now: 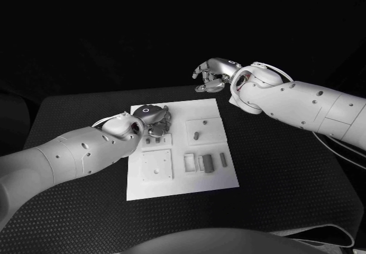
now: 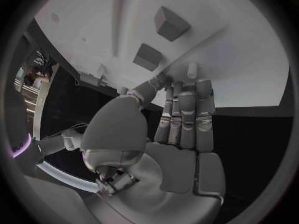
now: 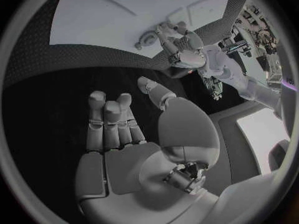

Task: Assemble the parts on the task board

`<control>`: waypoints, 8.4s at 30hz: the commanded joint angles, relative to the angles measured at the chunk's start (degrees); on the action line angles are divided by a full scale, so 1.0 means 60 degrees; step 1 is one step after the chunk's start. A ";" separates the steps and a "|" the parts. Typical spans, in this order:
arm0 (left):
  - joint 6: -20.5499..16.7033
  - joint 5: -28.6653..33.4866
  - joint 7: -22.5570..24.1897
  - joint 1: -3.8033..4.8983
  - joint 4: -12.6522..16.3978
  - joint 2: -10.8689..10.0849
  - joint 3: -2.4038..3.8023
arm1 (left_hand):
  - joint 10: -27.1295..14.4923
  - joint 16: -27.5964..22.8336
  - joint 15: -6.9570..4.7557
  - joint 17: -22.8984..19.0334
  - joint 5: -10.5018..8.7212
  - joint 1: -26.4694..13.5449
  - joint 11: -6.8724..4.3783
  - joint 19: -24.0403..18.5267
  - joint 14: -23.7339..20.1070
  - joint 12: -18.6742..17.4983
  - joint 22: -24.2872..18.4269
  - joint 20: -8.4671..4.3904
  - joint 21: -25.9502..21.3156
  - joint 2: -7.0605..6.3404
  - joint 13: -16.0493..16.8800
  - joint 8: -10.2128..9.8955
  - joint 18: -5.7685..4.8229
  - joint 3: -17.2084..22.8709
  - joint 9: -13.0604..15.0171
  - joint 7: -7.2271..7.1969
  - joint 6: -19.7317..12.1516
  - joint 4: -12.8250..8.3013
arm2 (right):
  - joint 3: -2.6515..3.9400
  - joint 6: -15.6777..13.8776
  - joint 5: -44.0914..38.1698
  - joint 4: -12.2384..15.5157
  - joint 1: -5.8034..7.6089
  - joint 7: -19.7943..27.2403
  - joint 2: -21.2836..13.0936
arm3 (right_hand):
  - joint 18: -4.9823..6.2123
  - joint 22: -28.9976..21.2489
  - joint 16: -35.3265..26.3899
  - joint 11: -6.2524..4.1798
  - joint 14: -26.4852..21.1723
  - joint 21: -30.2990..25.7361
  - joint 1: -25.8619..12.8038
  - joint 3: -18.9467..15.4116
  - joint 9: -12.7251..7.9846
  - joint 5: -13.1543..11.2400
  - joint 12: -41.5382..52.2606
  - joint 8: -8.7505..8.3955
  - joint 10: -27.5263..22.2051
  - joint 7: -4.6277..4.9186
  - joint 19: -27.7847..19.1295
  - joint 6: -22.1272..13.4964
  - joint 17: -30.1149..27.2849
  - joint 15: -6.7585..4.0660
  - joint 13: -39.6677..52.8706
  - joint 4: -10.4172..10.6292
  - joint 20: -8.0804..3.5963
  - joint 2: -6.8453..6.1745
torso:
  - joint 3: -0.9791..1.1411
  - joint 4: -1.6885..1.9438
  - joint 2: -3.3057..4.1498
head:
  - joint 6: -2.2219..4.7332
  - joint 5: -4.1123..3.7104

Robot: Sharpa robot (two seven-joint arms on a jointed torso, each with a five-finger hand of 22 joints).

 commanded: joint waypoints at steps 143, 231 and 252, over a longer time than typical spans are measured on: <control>0.0928 0.0465 0.0153 0.0184 0.0862 -0.1232 0.0275 | 0.1289 0.0177 -0.0276 -0.0446 0.0481 -0.0029 -0.0230 0.0605 0.0662 -0.1134 0.0166 -0.0253 0.0369 0.0671 0.0197 0.0292 0.0919 0.0328 -0.0069 0.0011 0.0654 -0.0015 | 0.0005 0.0015 -0.0034 0.0021 -0.0002 0.0041 -0.0148 | 0.0228 0.0082 0.0004 0.0032 -0.0025 -0.0074 -0.0012 -0.0045 -0.0043 0.0006 0.0065 0.0093 -0.0021 0.0295 0.0010 -0.0125 -0.0021 0.0053 -0.0033 -0.0013 -0.0057 0.0047 | 0.0002 -0.0003 0.0002 | -0.0007 0.0095; 0.0898 0.0423 0.0013 0.0154 0.0581 -0.1070 0.0226 | 0.1622 0.0148 -0.0319 -0.0526 0.0378 -0.0099 -0.0275 0.0621 0.0648 -0.1573 0.0140 -0.0292 0.0238 0.0260 0.0476 -0.0070 0.0862 0.0067 -0.0278 0.0046 -0.0020 -0.0013 | 0.0005 0.0017 -0.0034 -0.0002 -0.0002 0.0059 -0.0149 | 0.0228 0.0083 0.0002 0.0032 -0.0029 -0.0081 -0.0005 -0.0039 -0.0064 0.0005 0.0069 0.0105 -0.0024 0.0295 0.0010 -0.0131 -0.0029 0.0053 -0.0047 -0.0014 -0.0057 0.0039 | 0.0001 -0.0003 -0.0001 | -0.0001 0.0124; 0.0761 0.0455 -0.0056 0.0153 0.0596 -0.1121 0.0227 | 0.1621 0.0165 -0.0316 -0.0530 0.0382 -0.0270 -0.0271 0.0670 0.0661 -0.1706 0.0143 -0.0297 0.0192 0.0107 0.0664 -0.0272 0.0866 -0.0062 -0.0366 0.0026 -0.0519 0.0005 | 0.0005 0.0018 -0.0034 -0.0018 -0.0003 0.0068 -0.0149 | 0.0228 0.0083 0.0001 0.0033 -0.0031 -0.0084 -0.0002 -0.0038 -0.0069 0.0005 0.0069 0.0108 -0.0026 0.0296 0.0009 -0.0133 -0.0031 0.0053 -0.0050 -0.0016 -0.0056 0.0039 | -0.0001 -0.0006 0.0002 | 0.0004 0.0126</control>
